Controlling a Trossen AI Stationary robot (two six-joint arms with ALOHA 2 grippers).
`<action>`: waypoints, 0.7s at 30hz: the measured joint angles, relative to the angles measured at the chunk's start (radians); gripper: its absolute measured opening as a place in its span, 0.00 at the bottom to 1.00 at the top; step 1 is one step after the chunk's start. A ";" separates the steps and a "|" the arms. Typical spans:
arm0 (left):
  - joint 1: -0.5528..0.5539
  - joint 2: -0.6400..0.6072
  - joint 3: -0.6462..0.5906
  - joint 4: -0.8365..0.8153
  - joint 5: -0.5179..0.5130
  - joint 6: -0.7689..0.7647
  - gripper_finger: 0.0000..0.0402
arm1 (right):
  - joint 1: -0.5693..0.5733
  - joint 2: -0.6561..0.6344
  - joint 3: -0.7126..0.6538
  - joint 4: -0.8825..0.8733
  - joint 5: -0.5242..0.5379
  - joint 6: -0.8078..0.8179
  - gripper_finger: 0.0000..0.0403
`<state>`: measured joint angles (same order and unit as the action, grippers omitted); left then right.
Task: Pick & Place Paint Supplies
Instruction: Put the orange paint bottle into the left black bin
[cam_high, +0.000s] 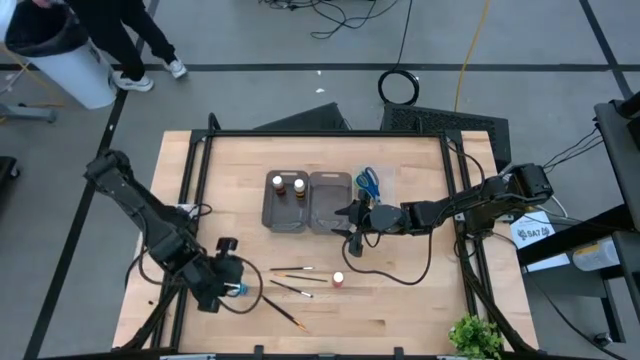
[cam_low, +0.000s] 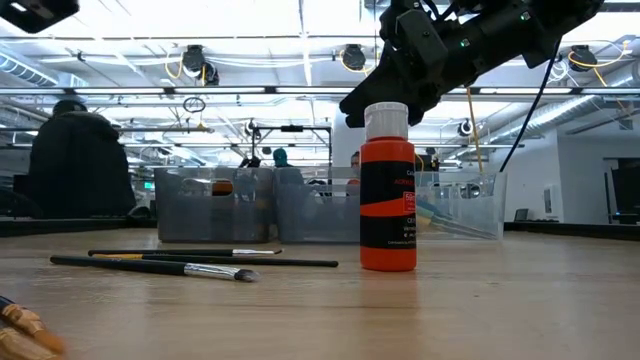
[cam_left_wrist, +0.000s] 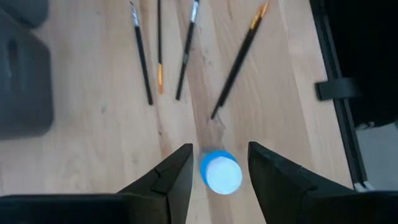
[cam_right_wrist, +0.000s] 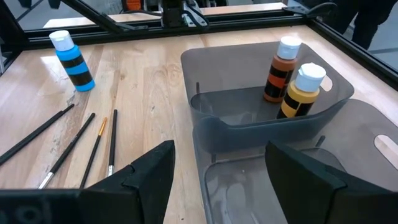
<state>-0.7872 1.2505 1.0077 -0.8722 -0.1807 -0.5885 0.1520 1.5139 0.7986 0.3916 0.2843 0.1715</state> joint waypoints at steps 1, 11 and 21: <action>-0.007 0.011 0.000 0.000 0.002 -0.009 0.39 | 0.000 0.000 0.000 0.000 0.000 0.000 0.59; -0.033 0.075 0.000 -0.008 -0.001 -0.142 0.39 | 0.000 0.000 0.000 0.000 0.000 0.000 0.59; -0.037 0.075 0.000 -0.076 0.015 -0.271 0.61 | 0.000 0.000 0.000 0.000 0.001 0.000 0.59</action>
<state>-0.8244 1.3251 1.0073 -0.9486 -0.1655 -0.8593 0.1524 1.5139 0.7986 0.3912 0.2852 0.1715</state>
